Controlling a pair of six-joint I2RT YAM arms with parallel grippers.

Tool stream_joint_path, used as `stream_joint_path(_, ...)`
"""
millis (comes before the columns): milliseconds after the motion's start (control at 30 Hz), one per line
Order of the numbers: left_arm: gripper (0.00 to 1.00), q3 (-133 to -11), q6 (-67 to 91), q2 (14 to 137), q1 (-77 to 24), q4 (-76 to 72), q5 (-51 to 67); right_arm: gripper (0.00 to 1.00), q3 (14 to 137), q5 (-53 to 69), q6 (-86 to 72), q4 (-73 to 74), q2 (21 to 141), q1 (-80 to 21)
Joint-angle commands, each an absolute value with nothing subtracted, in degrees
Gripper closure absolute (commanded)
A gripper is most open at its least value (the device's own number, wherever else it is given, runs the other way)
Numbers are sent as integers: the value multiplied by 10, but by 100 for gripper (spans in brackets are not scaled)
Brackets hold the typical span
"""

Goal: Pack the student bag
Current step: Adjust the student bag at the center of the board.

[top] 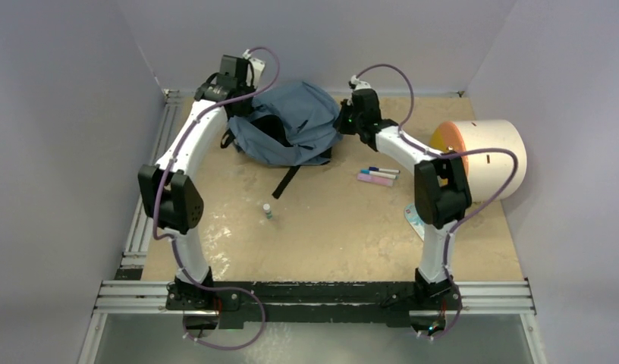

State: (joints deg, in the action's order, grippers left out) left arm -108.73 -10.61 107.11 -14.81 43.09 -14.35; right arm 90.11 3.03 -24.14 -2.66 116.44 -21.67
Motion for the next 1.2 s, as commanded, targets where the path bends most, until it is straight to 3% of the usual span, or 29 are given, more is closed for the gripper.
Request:
stream_joint_path(0,100,-1096,-74,1104,-143,328,-74,100,827,-54,-215,-59,1080,-212)
stream_joint_path(300,100,-1063,-77,1142,-124,272,-47,99,708,-118,-231,-24,980,-211)
stream_joint_path(367,99,-1037,-57,1133,-108,270,-45,93,699,-127,-230,-8,965,-211)
stream_joint_path(500,70,-958,-5,1081,-72,260,17,65,680,-91,-220,6,931,-211)
stream_joint_path(567,58,-909,30,1045,-61,240,51,56,690,-91,-219,38,913,-212)
stream_joint_path(733,44,-823,53,965,-54,207,74,42,674,-106,-227,53,840,-212)
stream_joint_path(900,43,-808,85,910,-58,223,163,40,638,13,-249,43,788,-212)
stream_joint_path(1033,43,-776,96,851,-98,242,139,41,580,140,-262,-15,767,-212)
stream_joint_path(1167,43,-700,149,783,-129,214,200,41,534,220,-276,-71,770,-212)
